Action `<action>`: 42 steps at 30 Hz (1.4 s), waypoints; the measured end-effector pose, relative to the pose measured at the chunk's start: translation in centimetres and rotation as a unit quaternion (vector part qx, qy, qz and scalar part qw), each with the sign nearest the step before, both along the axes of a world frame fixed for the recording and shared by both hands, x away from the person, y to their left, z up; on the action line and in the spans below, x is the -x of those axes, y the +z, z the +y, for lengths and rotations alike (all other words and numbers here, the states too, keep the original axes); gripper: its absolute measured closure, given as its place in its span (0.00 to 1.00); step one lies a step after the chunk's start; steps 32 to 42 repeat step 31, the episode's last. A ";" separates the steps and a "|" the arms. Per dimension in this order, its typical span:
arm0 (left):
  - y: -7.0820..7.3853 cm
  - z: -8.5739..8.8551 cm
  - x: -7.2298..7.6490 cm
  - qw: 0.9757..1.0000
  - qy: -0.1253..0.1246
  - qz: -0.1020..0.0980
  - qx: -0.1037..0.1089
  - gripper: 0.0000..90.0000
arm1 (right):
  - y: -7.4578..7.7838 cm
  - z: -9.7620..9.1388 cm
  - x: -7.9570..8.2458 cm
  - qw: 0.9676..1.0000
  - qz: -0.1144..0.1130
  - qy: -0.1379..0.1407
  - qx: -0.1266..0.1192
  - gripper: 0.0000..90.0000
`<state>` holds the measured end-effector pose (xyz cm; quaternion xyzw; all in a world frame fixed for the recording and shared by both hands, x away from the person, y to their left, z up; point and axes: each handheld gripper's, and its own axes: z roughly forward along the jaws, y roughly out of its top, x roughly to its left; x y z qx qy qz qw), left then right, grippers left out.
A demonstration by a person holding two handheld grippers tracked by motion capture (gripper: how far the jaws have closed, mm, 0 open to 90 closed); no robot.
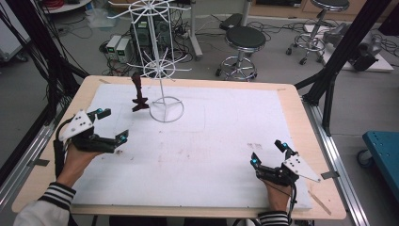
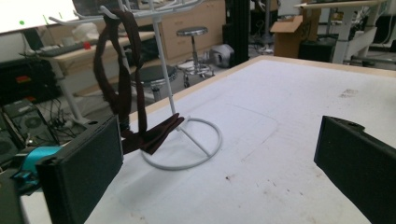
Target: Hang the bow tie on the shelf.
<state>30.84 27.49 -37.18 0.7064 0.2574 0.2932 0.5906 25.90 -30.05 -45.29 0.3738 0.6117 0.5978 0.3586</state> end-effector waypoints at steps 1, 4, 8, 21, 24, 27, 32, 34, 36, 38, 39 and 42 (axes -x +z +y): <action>-0.3 0.2 0.5 1.000 0.000 -0.004 0.010 0.02 | 0.0 0.0 0.0 1.000 -0.002 -0.001 0.002 0.01; -1.4 0.9 1.7 1.000 0.003 -0.014 0.026 0.02 | 0.0 0.1 0.0 1.000 0.001 -0.001 0.002 0.01; -3.3 1.5 2.6 0.999 0.012 -0.019 0.042 0.02 | 0.0 0.1 0.0 1.000 0.000 0.000 0.003 0.01; -7.3 1.8 3.8 0.997 0.033 -0.024 0.073 0.02 | 0.0 0.1 0.0 1.000 -0.003 0.000 0.010 0.01; -8.1 2.1 4.0 0.996 0.039 -0.029 0.075 0.02 | 0.0 0.2 0.0 1.000 0.001 0.000 0.009 0.01; -8.2 2.4 4.1 0.994 0.043 -0.033 0.093 0.02 | 0.0 0.2 0.0 1.000 0.000 0.000 0.013 0.01; -8.2 2.3 4.1 0.994 0.047 -0.032 0.091 0.02 | 0.0 0.3 0.1 1.000 0.001 0.000 0.016 0.01; -8.2 2.3 4.1 0.994 0.047 -0.032 0.091 0.02 | 0.0 0.3 0.1 1.000 0.001 0.000 0.016 0.01; -8.2 2.3 4.1 0.994 0.047 -0.032 0.091 0.02 | 0.0 0.3 0.1 1.000 0.001 0.000 0.016 0.01; -8.2 2.3 4.1 0.994 0.047 -0.032 0.091 0.02 | 0.0 0.3 0.1 1.000 0.001 0.000 0.016 0.01; -8.2 2.3 4.1 0.994 0.047 -0.032 0.091 0.02 | 0.0 0.3 0.1 1.000 0.001 0.000 0.016 0.01; -8.2 2.3 4.1 0.994 0.047 -0.032 0.091 0.02 | 0.0 0.3 0.1 1.000 0.001 0.000 0.016 0.01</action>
